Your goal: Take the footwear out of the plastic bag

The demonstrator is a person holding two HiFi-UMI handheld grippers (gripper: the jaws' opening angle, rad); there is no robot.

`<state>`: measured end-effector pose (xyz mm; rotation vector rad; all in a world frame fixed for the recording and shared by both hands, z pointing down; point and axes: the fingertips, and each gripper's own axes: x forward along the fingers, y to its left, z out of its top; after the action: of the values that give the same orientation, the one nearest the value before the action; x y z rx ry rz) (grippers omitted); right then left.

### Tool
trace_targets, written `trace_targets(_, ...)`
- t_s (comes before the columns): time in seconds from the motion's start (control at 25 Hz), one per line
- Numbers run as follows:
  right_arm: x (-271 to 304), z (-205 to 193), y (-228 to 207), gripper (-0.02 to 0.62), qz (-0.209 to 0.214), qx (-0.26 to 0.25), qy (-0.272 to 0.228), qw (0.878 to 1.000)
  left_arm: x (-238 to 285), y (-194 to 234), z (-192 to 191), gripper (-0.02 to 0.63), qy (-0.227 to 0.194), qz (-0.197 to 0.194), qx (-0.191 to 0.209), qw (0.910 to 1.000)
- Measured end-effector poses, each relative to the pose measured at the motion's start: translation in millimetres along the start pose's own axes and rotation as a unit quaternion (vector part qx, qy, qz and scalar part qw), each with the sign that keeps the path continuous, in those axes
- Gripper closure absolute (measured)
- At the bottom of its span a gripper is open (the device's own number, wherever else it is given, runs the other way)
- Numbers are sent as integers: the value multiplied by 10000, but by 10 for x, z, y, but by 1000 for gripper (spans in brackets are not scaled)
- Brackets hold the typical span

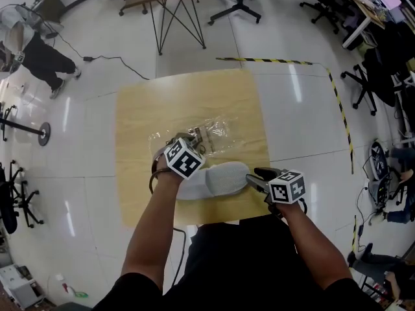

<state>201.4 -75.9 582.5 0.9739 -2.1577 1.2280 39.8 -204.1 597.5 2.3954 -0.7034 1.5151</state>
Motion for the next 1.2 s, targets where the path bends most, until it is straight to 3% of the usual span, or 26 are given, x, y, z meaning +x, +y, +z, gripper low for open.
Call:
trace_targets(0.16,-326,140,56,387,-26,229,-642,9977,-281,41,9,518,-582,34,-531,9969)
trace_targets(0.24,-568,285,255,392,416,579,-1392,9877,-550,25,32,529,-1194,-51,-1096,9868)
trace_targets(0.28,-719,368,414,451,801,844,-1885,9751,-724,-17,30,544,-1570,-164,-1473,9764)
trace_targets(0.36,-1038,516,777,592,1813,1478,-2875,9288,-1095,-177,-9,571,-2280,-522,-2250,9459)
trace_targets(0.44,-1285,572,1111,594,2839,1984,-3515,8697,-1407,-431,-81,593,-2739,-883,-2808,9156)
trace_targets(0.48,-1349,551,1238,595,3153,2101,-3629,8513,-1520,-591,-127,598,-2847,-1001,-2953,9065)
trace_targets(0.52,-1367,496,1338,594,3290,2113,-3602,8470,-1609,-770,-178,598,-2891,-1067,-3010,9025)
trace_targets(0.68,-1310,127,1674,594,3143,1585,-2996,8868,-1885,-1474,-429,600,-2914,-995,-2950,9045)
trace_targets(0.84,-1536,-212,2049,595,3217,977,-2682,9028,-2133,-2029,-657,600,-2999,-887,-3207,8940)
trace_targets(0.96,-1713,-643,2147,595,2650,127,-2203,9387,-2273,-2448,-753,600,-3025,-693,-3262,8929)
trace_targets(1.04,-1861,-930,2125,595,2131,-417,-1979,9559,-2376,-2724,-785,600,-3084,-588,-3336,8889)
trace_targets(1.2,-2261,-1418,2044,595,1785,-744,-2050,9595,-2553,-3319,-865,600,-3147,-435,-3551,8792)
